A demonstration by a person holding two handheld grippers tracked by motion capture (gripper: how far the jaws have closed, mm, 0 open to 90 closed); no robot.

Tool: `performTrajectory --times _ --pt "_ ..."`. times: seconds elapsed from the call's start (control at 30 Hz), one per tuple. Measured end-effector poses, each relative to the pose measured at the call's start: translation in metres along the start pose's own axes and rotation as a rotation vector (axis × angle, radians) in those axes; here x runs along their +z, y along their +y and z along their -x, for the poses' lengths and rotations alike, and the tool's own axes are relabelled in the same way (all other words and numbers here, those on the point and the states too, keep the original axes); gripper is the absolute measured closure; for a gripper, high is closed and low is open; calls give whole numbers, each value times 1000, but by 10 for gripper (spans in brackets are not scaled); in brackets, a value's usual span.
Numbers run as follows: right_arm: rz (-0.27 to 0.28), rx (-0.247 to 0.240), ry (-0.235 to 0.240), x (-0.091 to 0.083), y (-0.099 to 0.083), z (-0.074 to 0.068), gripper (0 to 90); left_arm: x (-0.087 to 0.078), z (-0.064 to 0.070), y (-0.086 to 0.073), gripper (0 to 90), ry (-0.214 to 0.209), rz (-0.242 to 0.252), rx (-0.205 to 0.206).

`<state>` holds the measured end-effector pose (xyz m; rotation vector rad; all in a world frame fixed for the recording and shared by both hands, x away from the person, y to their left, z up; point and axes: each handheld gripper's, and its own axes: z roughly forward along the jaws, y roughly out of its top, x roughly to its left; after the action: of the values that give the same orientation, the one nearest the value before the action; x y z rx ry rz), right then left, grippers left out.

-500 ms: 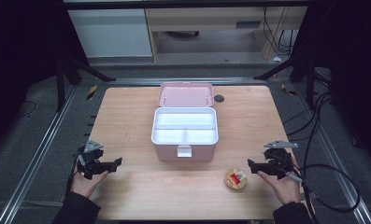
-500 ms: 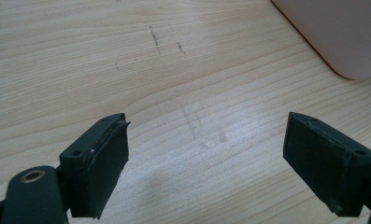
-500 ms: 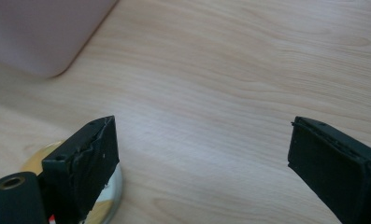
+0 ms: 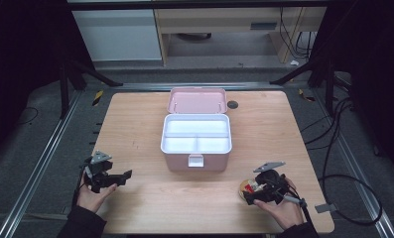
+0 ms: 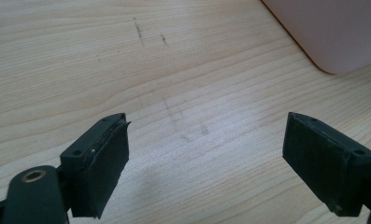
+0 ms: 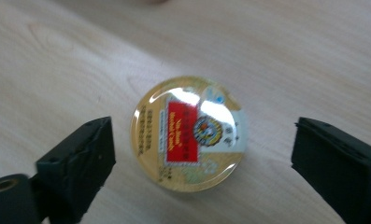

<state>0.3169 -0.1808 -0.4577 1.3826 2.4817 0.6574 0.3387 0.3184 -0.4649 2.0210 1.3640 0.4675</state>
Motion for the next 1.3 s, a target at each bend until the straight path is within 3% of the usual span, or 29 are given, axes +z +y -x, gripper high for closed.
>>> performTrajectory --times 0.27,0.57,0.7,0.83,0.93,1.07,1.2,1.3 --pt "-82 -32 -25 18 7 -1 63 3 1 0 149 -3 -15 9" --pt "-159 -61 -18 35 12 -5 125 4 1 1 154 -8 -19 8" --pt "-169 -66 -11 37 14 -6 199 5 1 1 162 -11 -23 8" --pt "-175 -60 -3 37 14 -4 205 5 1 1 166 -13 -25 10" --pt "-161 -31 -29 30 13 8 206 4 0 2 169 -16 -21 7" --pt "-121 50 -85 20 7 40 206 5 0 2 171 -16 -24 4" --pt "-133 112 -135 19 -4 70 206 6 1 3 173 -17 -26 8" --pt "-136 123 -134 20 -6 74 205 7 1 4 174 -19 -29 11"
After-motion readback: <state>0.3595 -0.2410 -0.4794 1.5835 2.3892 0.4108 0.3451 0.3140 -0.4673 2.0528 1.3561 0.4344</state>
